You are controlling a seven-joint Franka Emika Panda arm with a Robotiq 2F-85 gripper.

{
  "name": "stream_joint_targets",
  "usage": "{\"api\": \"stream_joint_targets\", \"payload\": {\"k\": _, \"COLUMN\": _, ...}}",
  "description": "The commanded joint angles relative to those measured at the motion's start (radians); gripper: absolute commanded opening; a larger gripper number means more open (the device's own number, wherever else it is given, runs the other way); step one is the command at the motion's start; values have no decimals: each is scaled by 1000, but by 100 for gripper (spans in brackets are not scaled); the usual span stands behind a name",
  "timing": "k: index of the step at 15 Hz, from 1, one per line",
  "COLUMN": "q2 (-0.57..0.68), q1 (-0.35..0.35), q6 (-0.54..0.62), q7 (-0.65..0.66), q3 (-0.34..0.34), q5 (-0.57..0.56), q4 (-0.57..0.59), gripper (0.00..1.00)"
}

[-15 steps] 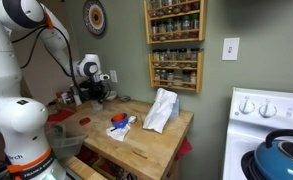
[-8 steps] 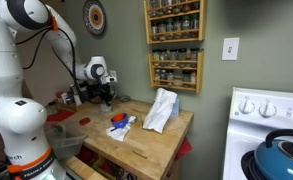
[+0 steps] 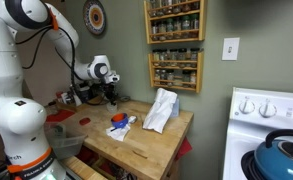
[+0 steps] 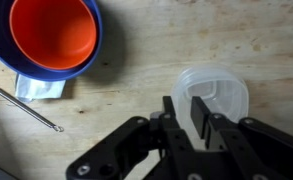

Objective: Stack up the transparent bowl and put a lid on them

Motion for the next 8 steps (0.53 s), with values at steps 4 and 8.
{"api": "stream_joint_targets", "payload": {"k": 4, "q2": -153, "q1": 3, "q6": -62, "q7": 7, "q3": 36, "q5": 102, "q4": -54, "gripper": 81}}
{"api": "stream_joint_targets", "payload": {"k": 8, "q2": -213, "q1": 47, "q6": -156, "q7": -157, "q3": 93, "q5": 396, "q4": -88, "gripper": 100}}
